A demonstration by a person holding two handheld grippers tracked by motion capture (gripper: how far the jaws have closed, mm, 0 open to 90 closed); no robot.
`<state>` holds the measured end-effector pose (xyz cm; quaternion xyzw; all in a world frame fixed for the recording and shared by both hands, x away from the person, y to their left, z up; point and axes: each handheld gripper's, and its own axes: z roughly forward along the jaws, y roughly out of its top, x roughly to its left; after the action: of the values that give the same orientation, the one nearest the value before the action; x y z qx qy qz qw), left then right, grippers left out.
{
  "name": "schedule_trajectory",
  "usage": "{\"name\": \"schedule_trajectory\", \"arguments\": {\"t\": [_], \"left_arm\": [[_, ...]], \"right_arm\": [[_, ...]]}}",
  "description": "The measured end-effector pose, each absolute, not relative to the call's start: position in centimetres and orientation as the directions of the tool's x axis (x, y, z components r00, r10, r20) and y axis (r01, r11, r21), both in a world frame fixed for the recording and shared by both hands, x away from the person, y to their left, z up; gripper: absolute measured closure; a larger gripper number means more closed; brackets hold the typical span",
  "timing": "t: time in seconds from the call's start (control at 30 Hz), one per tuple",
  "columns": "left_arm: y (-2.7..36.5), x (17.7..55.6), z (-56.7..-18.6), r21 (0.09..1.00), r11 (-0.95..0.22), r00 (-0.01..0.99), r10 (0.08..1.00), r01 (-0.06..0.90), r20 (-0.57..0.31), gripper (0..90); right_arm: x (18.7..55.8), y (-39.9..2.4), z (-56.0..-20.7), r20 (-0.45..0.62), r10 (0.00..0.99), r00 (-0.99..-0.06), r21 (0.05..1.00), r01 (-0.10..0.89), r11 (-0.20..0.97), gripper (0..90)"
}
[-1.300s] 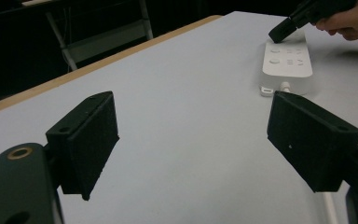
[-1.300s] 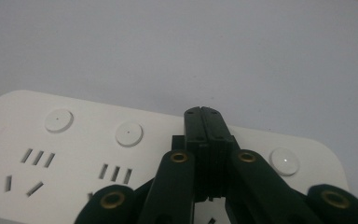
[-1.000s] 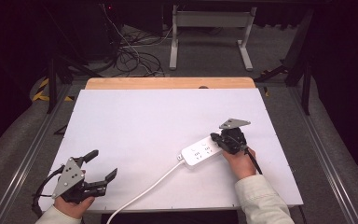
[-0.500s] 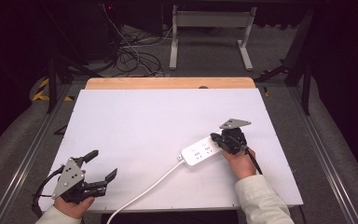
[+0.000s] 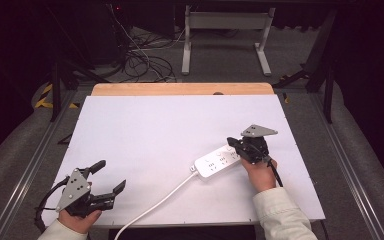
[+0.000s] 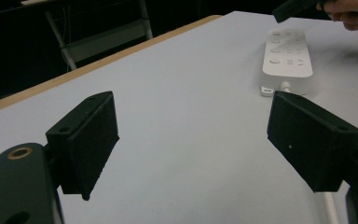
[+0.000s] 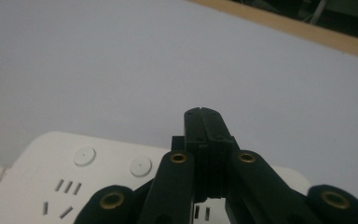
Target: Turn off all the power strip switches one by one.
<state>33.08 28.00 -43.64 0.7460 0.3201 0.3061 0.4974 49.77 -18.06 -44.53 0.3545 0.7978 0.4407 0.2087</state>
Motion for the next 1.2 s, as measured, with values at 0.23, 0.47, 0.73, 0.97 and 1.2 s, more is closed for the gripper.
{"name": "schedule_trajectory", "arguments": {"t": [0.23,0.47,0.73,0.97,1.2], "left_arm": [[28.0,33.0,-43.6,0.937,-0.302,0.607,0.782,0.174,0.139,16.9],[28.0,33.1,-43.6,0.937,-0.305,0.608,0.781,0.171,0.143,16.9],[28.0,33.1,-43.6,0.936,-0.307,0.606,0.782,0.17,0.147,16.9],[28.1,33.1,-43.6,0.936,-0.305,0.605,0.784,0.175,0.142,16.9],[28.1,33.2,-43.7,0.936,-0.308,0.605,0.782,0.172,0.146,16.9]], "right_arm": [[49.4,-18.7,-43.4,-0.043,0.756,-0.653,0.857,0.365,0.364,90.0],[50.1,-19.3,-43.7,-0.072,0.772,-0.631,0.839,0.381,0.389,90.0],[51.2,-21.9,-44.3,-0.059,0.821,-0.568,0.825,0.436,0.361,90.0],[52.0,-21.5,-45.5,-0.057,0.808,-0.587,0.796,0.462,0.391,90.0],[52.2,-21.0,-46.0,-0.06,0.798,-0.6,0.782,0.469,0.411,90.0]]}}
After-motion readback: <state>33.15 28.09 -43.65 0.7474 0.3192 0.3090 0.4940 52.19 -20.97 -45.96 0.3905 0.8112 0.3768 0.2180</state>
